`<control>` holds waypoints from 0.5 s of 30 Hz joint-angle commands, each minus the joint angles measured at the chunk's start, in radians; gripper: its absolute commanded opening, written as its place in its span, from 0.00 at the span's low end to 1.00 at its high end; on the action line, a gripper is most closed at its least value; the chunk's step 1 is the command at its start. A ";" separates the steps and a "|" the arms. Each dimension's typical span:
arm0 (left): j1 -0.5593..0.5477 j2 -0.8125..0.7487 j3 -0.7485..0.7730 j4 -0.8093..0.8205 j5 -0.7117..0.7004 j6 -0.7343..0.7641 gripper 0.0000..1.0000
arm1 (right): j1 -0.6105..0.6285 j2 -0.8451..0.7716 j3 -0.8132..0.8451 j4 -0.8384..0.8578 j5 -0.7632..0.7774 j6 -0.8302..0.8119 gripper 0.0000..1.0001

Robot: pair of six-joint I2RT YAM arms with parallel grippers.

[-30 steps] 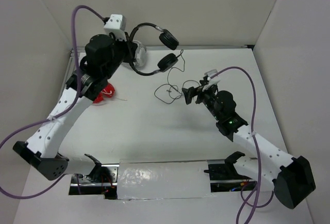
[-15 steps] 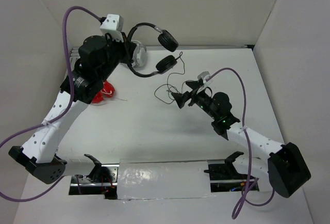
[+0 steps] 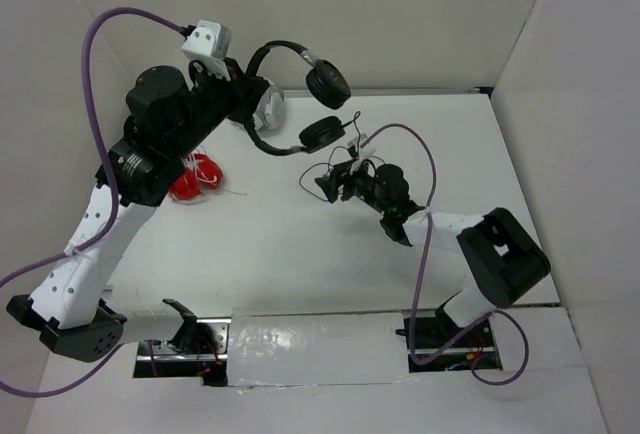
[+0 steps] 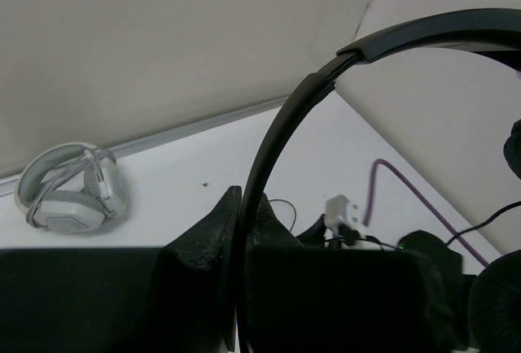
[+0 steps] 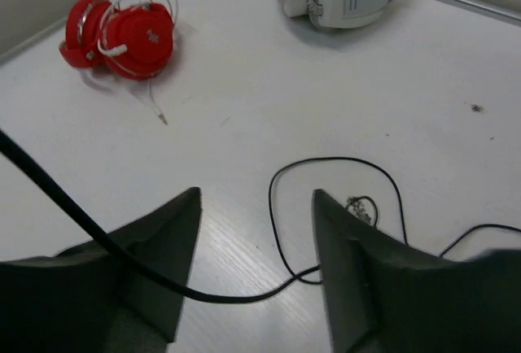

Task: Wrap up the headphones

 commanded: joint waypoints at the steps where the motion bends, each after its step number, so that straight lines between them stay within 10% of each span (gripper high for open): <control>1: -0.006 -0.061 0.077 0.054 0.078 -0.010 0.00 | -0.001 0.059 0.111 0.096 0.018 -0.019 0.59; 6: -0.008 -0.106 0.081 0.025 0.083 0.007 0.00 | -0.050 0.077 0.150 0.050 -0.105 -0.024 0.00; 15: -0.005 -0.227 -0.117 0.066 0.172 0.145 0.00 | -0.208 0.065 0.234 -0.302 -0.348 -0.071 0.00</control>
